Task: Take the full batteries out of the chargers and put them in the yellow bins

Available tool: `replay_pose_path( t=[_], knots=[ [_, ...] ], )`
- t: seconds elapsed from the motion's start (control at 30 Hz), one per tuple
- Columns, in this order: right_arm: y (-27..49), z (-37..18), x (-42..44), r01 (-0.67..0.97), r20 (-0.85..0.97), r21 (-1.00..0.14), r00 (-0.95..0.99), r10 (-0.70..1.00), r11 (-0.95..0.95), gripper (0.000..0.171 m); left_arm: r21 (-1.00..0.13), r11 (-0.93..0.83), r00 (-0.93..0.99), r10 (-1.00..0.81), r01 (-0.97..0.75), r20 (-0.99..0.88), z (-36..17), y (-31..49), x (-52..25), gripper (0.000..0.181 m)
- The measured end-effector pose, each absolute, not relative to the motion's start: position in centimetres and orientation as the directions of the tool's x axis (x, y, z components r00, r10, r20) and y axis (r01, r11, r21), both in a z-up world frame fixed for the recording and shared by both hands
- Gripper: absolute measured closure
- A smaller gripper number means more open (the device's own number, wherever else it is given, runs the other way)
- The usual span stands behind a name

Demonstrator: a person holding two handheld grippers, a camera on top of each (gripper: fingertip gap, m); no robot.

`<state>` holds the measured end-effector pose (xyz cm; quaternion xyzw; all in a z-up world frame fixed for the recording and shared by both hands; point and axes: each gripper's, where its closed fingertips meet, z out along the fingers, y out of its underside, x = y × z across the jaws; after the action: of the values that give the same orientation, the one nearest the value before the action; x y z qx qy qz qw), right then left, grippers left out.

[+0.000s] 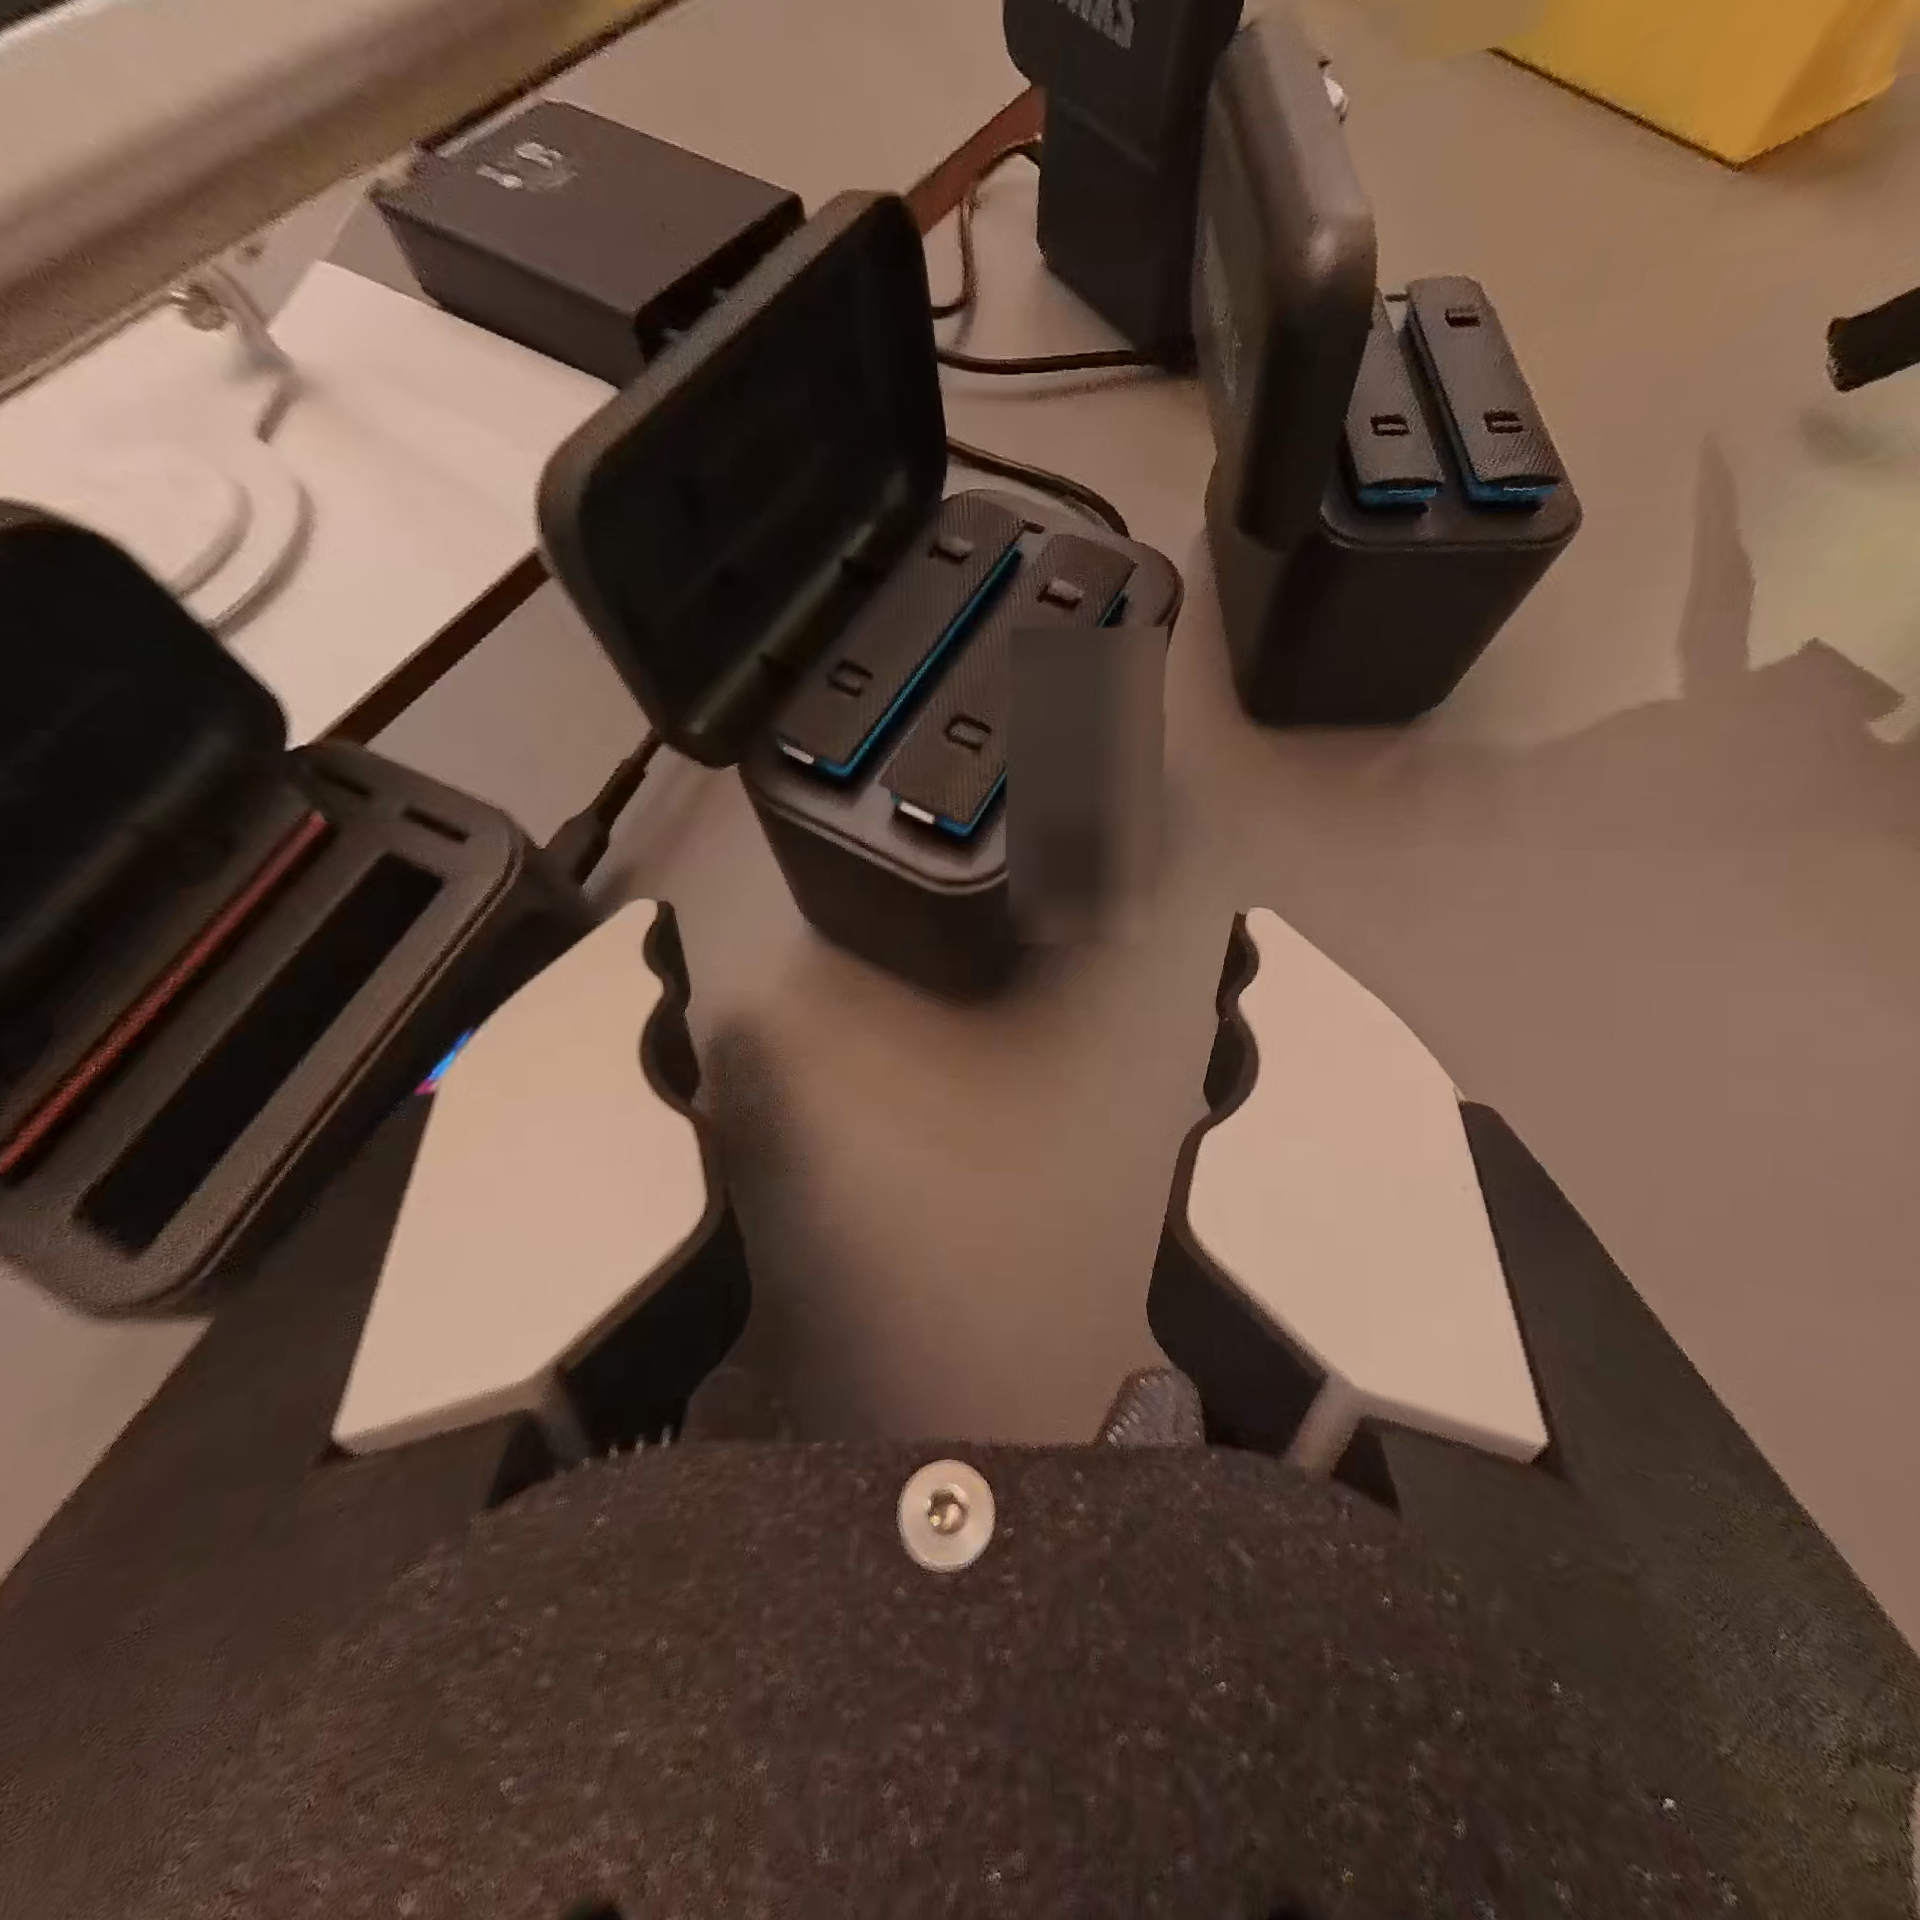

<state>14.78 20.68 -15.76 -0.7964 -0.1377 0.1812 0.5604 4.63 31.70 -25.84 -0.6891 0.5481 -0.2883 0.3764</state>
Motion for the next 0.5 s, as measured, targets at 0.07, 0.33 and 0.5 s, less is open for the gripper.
replay_pose_path(
  t=[0.07,0.33,0.5],
  knots=[
    [20.6,-16.0,14.5,0.027,-0.129,-0.941,0.892,0.433,-0.336,0.169,-0.816,-0.105,0.204,-0.979,-0.568,-0.016,-26.3,31.7,5.5,0.084],
    [20.5,-17.4,13.2,0.076,-0.116,-0.928,0.872,0.476,-0.365,0.168,-0.785,-0.046,0.182,-0.98,-0.618,-0.085,-27.0,32.6,7.3,0.115],
    [20.5,-18.7,11.3,0.109,-0.114,-0.914,0.856,0.505,-0.391,0.166,-0.79,-0.062,0.19,-0.979,-0.61,-0.07,-26.9,31.7,6.6,0.12]
  ],
)
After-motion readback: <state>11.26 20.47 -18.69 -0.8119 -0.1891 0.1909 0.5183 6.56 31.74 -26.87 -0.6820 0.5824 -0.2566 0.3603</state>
